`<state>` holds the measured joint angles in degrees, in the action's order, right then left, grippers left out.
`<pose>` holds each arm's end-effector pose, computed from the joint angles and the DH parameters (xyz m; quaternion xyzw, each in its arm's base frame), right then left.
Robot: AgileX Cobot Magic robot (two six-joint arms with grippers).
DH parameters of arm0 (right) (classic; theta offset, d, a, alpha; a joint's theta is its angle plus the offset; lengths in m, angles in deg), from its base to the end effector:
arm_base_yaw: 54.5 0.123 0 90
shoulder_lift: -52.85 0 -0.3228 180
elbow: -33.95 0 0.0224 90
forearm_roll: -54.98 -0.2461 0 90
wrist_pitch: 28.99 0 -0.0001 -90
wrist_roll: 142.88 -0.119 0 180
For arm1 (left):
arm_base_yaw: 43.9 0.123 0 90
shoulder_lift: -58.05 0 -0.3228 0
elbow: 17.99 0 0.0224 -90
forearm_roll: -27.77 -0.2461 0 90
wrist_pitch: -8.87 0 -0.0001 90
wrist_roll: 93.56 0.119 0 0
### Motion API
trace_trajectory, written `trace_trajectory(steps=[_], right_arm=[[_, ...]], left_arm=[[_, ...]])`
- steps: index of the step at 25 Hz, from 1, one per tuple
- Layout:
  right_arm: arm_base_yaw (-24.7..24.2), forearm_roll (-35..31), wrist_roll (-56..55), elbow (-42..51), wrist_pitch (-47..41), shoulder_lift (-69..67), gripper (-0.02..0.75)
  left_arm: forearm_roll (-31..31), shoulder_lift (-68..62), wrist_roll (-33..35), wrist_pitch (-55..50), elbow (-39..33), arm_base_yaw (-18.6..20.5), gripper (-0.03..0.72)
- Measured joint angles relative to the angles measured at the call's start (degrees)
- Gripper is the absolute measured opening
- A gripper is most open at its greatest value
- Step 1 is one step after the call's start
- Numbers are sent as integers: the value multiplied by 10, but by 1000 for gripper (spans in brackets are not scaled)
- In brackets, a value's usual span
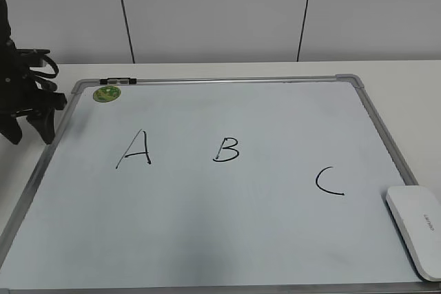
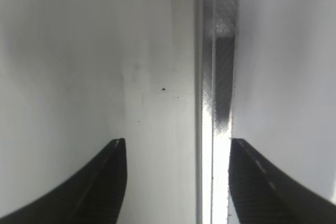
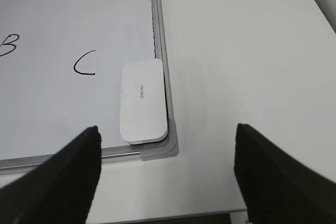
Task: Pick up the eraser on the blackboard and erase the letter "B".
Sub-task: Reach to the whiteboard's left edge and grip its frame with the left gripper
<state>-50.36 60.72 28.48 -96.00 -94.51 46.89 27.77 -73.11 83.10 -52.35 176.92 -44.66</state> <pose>-0.0276 -0.0129 0.2508 0.0384 0.8707 0.0047 0.4903 0.4482 -0.0059 0.1584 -0.0225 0.9995 -0.0008 0.0221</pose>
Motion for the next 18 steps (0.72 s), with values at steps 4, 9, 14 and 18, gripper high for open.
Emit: trace_trajectory(steps=[4,9,14,18], right_arm=[[0,0,0,0,0,0,587],[0,0,0,0,0,0,587],[0,0,0,0,0,0,587],[0,0,0,0,0,0,587]], left_arm=[[0,0,0,0,0,0,443],[-3,0,0,0,0,0,443],[0,-5,0,0,0,0,443],[0,-17,0,0,1,0,443]])
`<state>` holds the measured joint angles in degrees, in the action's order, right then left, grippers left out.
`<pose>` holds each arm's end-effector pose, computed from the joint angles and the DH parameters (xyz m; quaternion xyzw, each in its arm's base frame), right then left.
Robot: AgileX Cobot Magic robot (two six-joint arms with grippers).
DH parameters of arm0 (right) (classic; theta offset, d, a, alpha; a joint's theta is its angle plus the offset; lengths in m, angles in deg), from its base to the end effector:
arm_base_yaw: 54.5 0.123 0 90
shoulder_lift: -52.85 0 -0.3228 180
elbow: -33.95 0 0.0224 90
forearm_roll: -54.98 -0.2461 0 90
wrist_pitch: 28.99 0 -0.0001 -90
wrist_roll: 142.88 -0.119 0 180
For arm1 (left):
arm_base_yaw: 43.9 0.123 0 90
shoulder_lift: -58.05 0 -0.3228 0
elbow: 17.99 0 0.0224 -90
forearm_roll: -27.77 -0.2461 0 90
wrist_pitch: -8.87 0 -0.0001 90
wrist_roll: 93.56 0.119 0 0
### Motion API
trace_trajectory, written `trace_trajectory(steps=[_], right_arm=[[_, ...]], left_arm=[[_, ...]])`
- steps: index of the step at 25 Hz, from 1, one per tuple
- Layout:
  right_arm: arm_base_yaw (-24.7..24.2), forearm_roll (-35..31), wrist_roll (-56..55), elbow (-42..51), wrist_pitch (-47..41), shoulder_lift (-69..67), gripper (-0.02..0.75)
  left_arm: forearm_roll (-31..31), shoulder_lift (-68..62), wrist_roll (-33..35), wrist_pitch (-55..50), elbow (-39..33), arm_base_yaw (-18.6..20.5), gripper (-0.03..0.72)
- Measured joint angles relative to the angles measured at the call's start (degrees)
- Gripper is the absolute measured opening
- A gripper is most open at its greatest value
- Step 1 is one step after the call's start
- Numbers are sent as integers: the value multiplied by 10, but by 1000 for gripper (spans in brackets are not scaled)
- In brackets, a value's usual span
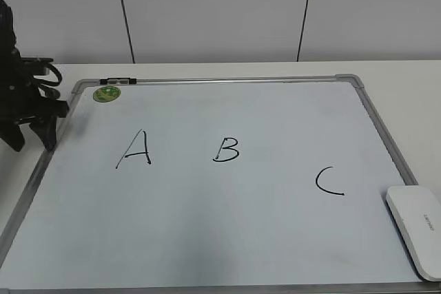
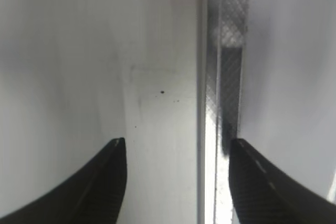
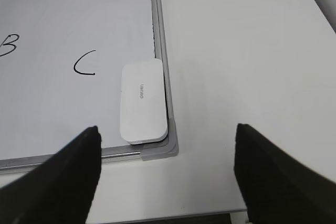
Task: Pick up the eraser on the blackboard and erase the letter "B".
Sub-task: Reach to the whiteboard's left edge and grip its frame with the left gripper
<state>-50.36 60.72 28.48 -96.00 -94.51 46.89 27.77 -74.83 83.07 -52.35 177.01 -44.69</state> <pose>-0.0276 -0.0129 0.2508 0.0384 0.8707 0.0047 0.4903 0.4494 -0.0062 0.1453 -0.0225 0.9997 -0.0003 0.0078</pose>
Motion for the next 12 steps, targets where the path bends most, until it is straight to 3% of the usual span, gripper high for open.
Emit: trace_trajectory(steps=[9,12], right_arm=[[0,0,0,0,0,0,587],[0,0,0,0,0,0,587]], left_arm=[[0,-12,0,0,4,0,434],[11,-14,0,-1,4,0,360]])
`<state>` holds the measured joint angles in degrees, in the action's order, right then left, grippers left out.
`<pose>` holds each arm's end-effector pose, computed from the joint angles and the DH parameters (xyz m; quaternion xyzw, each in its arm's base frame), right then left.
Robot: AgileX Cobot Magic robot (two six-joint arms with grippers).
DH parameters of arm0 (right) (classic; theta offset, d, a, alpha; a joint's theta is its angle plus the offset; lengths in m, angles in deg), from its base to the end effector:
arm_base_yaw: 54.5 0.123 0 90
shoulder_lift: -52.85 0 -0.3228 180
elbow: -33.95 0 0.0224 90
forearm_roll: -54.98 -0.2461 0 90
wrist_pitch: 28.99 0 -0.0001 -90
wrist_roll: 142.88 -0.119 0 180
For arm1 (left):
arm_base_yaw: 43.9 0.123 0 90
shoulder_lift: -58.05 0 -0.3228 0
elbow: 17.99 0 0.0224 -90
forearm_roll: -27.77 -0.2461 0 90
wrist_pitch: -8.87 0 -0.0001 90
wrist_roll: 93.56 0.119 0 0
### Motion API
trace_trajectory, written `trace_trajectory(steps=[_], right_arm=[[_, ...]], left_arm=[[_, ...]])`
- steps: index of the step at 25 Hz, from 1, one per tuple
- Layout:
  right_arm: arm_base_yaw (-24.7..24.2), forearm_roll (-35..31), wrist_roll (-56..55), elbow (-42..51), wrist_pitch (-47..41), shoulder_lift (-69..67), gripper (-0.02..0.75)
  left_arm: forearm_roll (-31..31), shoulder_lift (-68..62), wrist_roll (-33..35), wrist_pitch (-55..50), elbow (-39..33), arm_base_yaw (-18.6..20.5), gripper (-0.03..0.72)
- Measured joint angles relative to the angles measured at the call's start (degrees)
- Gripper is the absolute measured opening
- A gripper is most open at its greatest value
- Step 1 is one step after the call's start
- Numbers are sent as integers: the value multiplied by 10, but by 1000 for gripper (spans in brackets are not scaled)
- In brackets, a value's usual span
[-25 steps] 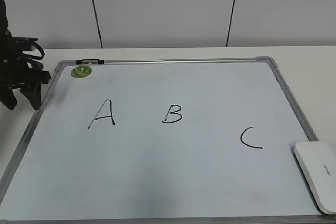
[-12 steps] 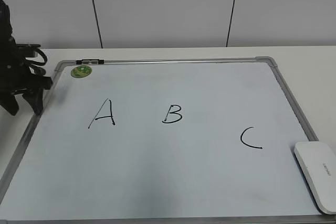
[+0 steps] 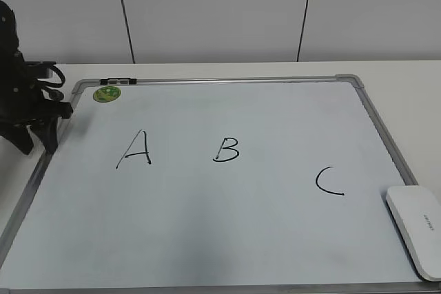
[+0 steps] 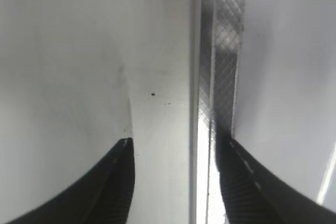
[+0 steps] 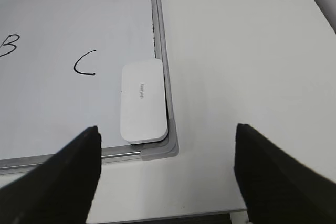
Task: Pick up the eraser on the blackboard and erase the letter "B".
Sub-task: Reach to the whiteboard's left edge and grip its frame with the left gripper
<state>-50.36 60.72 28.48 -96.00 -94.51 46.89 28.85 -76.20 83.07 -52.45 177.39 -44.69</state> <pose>-0.0276 -0.0129 0.2508 0.0384 0.8707 0.0047 0.4903 0.4510 -0.0082 0.1360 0.0270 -0.9996 0.0082 0.0020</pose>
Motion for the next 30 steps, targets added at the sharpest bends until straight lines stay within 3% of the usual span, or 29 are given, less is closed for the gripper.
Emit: trace_trajectory(steps=[4,7,14,20,30], right_arm=[[0,0,0,0,0,0,587],[0,0,0,0,0,0,587],[0,0,0,0,0,0,587],[0,0,0,0,0,0,587],[0,-1,0,0,0,0,587]], left_arm=[[13,0,-1,-1,1,0,198],[16,0,-1,-1,1,-1,146],[18,-1,-1,-1,1,-1,115],[18,-1,-1,-1,1,-1,35],[18,-1,-1,-1,1,-1,30]])
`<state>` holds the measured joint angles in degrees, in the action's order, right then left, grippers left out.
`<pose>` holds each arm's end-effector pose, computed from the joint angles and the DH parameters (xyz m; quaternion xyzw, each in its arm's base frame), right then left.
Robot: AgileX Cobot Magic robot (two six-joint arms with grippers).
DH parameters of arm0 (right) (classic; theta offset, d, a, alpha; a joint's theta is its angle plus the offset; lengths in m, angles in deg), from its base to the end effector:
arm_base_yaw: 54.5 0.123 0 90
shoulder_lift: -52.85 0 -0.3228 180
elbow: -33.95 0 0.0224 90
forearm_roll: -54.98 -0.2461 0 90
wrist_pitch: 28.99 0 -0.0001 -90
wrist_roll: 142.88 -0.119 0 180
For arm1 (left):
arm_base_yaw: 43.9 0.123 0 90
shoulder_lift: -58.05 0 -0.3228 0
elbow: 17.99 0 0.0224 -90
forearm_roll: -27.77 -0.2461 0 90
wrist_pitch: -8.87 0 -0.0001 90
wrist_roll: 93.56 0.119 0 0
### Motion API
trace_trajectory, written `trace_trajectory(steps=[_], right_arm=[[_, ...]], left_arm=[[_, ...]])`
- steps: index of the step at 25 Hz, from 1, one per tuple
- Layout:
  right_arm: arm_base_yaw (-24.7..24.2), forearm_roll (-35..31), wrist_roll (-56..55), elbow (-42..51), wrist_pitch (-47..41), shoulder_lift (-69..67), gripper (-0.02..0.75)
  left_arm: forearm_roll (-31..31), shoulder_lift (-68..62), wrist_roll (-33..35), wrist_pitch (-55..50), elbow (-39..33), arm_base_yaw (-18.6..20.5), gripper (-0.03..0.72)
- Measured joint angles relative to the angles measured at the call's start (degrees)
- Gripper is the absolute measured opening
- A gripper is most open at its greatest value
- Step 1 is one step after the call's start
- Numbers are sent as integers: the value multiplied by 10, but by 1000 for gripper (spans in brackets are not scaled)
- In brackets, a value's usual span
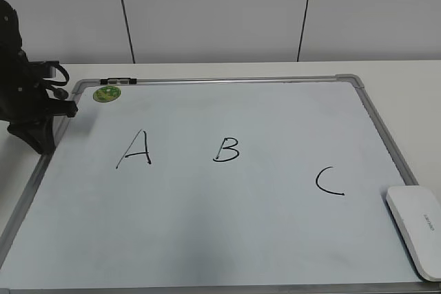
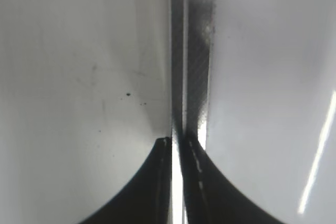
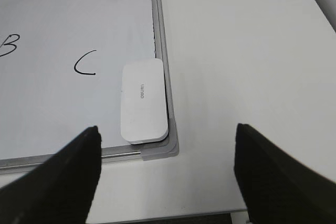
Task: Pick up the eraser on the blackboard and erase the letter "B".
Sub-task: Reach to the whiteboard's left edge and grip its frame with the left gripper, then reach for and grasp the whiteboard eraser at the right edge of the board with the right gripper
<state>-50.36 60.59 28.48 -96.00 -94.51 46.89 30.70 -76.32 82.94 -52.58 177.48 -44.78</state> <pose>-0.0276 -0.0126 0.2508 0.0383 0.8707 0.0058 0.4902 0.4511 -0.0123 0.1355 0.0351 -0.9991 0.0223 0.0039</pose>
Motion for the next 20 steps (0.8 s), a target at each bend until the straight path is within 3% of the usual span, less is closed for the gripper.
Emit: trace_trajectory(steps=[8,12,20], right_arm=[[0,-41,17,-18,15,-45,587],[0,-85,78,-47,21,-177,587],[0,-92,99,-103,33,-404,587]], left_arm=[[0,0,-1,0,1,0,31],[1,0,-1,0,1,0,31],[9,0,-1,0,1,0,30]])
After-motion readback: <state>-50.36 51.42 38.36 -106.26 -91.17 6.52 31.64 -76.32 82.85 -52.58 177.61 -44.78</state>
